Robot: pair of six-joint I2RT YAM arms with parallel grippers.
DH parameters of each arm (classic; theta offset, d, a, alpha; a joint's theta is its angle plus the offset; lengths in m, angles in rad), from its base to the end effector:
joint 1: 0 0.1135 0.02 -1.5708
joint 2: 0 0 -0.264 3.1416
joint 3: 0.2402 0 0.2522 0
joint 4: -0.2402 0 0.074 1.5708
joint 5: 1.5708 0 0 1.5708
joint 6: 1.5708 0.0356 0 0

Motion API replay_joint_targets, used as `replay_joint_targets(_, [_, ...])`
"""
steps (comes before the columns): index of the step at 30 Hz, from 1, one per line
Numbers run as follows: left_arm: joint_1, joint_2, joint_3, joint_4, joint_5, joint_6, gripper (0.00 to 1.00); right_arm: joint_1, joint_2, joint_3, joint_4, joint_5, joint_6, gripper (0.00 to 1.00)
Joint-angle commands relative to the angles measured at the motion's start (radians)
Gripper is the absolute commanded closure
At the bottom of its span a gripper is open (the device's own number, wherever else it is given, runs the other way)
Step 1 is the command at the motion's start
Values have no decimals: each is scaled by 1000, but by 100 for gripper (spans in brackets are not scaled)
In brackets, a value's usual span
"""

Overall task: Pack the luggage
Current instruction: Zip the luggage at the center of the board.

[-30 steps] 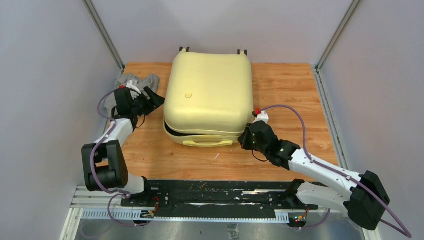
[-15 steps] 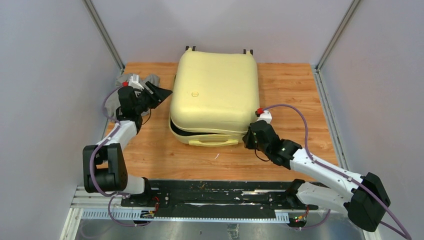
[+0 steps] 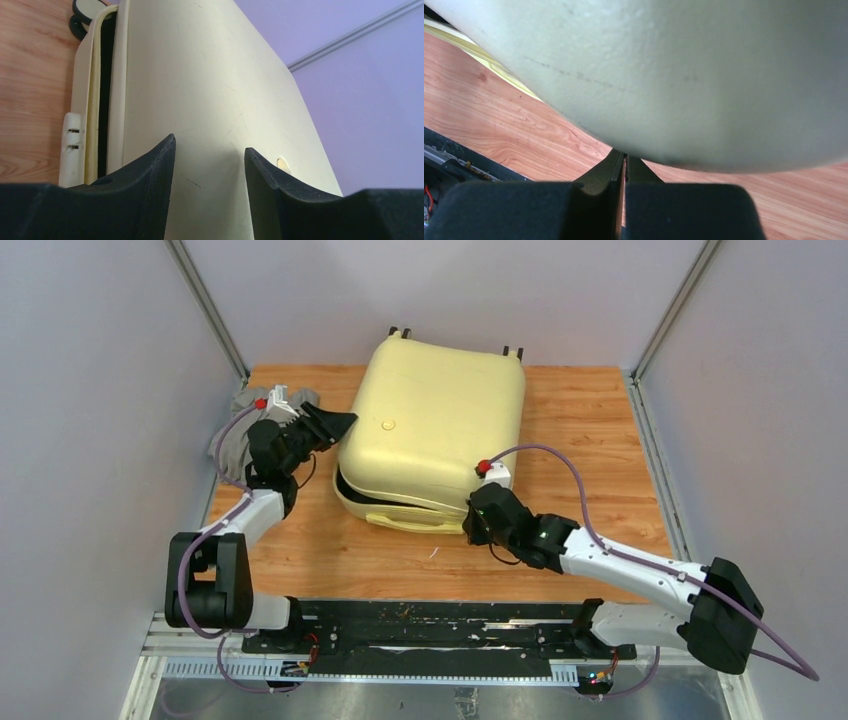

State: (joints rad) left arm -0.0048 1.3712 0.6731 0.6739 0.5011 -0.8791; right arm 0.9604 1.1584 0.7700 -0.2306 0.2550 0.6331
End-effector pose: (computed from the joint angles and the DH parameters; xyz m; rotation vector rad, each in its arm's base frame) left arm 0.2990 -0.0185 0.2582 -0.3253 1.6703 -1.0711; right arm 0.1518 0.2013 0.2552 -0.2181 2.2262 0.6226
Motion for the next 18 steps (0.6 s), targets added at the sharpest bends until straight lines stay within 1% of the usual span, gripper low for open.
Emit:
replay_joint_targets(1, [-85, -10, -39, -29, 202, -56, 51, 21, -9, -4, 258, -5, 63, 100])
replay_joint_targets(3, [-94, -12, -47, -28, 200, -48, 55, 27, 60, 81, 172, -5, 67, 100])
replay_joint_targets(4, [-97, -14, -49, -29, 202, -46, 57, 29, 78, 101, 174, 1, 75, 100])
replay_joint_targets(6, [-103, -14, -47, -28, 206, -44, 60, 47, 136, 116, 327, -22, 70, 100])
replay_joint_targets(7, [-108, -10, -44, -28, 208, -44, 61, 69, 194, 222, 296, -13, 44, 100])
replay_joint_targets(8, [-110, -8, -43, -27, 212, -42, 62, 89, 245, 319, 163, 20, 30, 100])
replay_joint_targets(9, [-110, -11, -43, -28, 214, -40, 64, 99, 278, 367, 68, 59, 24, 100])
replay_joint_targets(10, [-110, -18, -43, -27, 217, -38, 64, 99, 274, 352, 32, 90, 38, 100])
replay_joint_targets(11, [-107, -21, -45, -21, 221, -39, 65, 92, 244, 307, 38, 115, 69, 100])
replay_joint_targets(13, [-86, -22, -40, 16, 234, -67, 65, 78, 161, 188, 124, 178, 111, 100])
replay_joint_targets(14, [-70, -23, -34, 39, 239, -87, 64, 76, 124, 148, 138, 209, 121, 100])
replay_joint_targets(15, [-51, -28, -19, 46, 247, -97, 63, 73, 98, 127, 131, 229, 131, 96])
replay_joint_targets(16, [-30, -32, -5, 47, 259, -105, 61, 69, 85, 117, 115, 236, 139, 91])
replay_joint_targets(17, [-2, -41, 6, 47, 269, -119, 57, 66, 78, 115, 98, 239, 148, 83])
replay_joint_targets(18, [47, -48, 19, 47, 275, -121, 49, 66, 76, 114, 83, 239, 152, 75])
